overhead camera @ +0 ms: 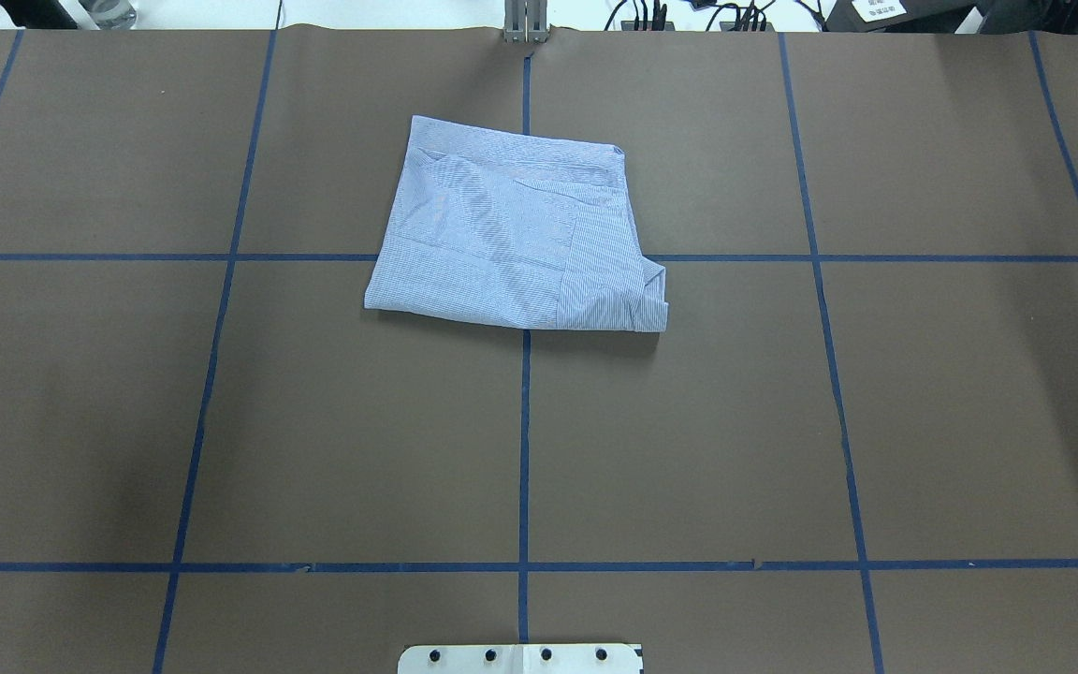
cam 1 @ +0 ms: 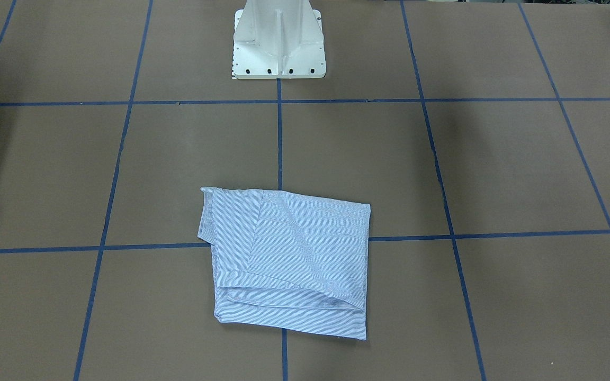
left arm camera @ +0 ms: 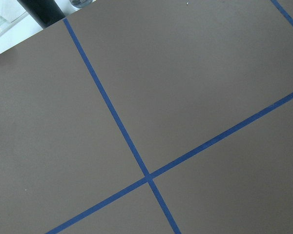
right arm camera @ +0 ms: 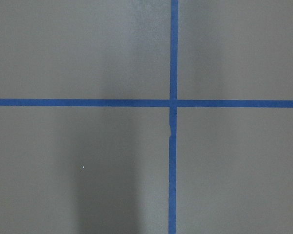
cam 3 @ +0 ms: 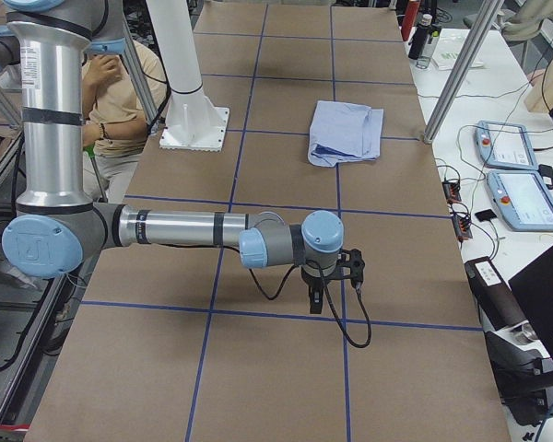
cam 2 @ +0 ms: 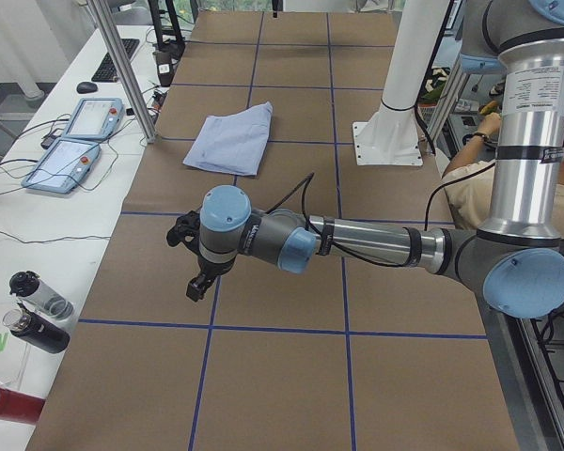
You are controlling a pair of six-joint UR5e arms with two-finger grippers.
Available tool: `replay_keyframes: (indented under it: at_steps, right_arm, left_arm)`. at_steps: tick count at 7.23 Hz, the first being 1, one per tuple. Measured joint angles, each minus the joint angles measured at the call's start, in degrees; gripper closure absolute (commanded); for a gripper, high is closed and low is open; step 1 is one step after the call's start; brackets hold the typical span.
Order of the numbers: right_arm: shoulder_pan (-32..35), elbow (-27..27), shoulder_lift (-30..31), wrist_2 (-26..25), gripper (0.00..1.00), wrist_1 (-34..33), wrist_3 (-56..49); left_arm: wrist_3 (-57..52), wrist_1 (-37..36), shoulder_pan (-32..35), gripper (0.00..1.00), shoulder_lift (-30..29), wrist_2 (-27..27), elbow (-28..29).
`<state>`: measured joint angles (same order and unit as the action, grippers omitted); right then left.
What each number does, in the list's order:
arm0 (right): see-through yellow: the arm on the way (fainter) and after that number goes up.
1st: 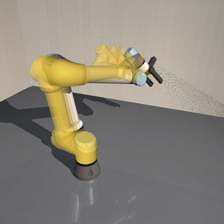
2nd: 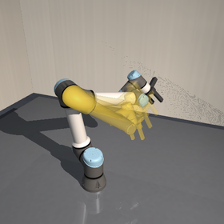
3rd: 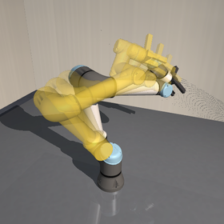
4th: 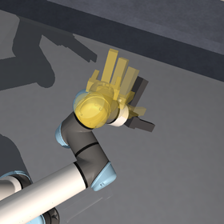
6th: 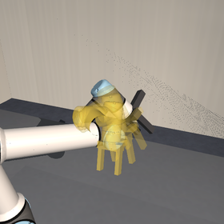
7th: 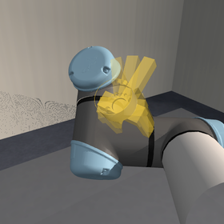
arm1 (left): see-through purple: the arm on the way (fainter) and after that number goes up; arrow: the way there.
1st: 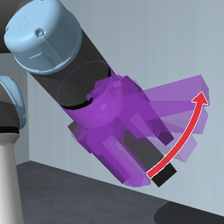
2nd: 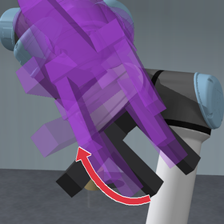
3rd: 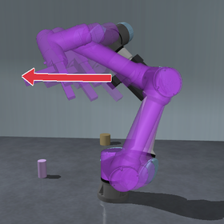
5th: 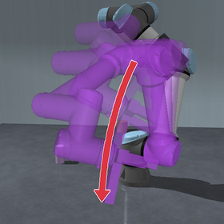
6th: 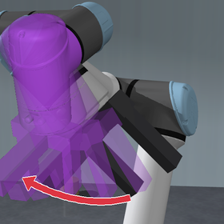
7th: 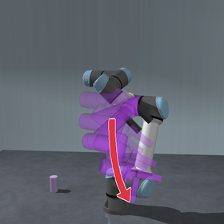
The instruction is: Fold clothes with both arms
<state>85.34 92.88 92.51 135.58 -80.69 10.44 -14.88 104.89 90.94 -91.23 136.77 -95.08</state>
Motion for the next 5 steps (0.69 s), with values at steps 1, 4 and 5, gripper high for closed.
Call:
replay_keyframes:
  at_steps: [1,4,5]
  right_arm:
    - [0.0,0.66,-0.27,0.15,0.0,-0.39,0.71]
    - [0.0,1.08,-0.39,0.45,0.0,-0.74,1.69]
    - [0.0,1.12,-0.32,0.51,0.0,-0.56,1.72]
  left_arm:
    - [1.55,-0.1,-0.05,0.0,-0.22,0.8,0.31]
    - [11.24,1.74,-0.24,0.0,-1.36,0.94,4.09]
    - [11.96,6.01,-0.28,0.0,-1.39,0.84,7.82]
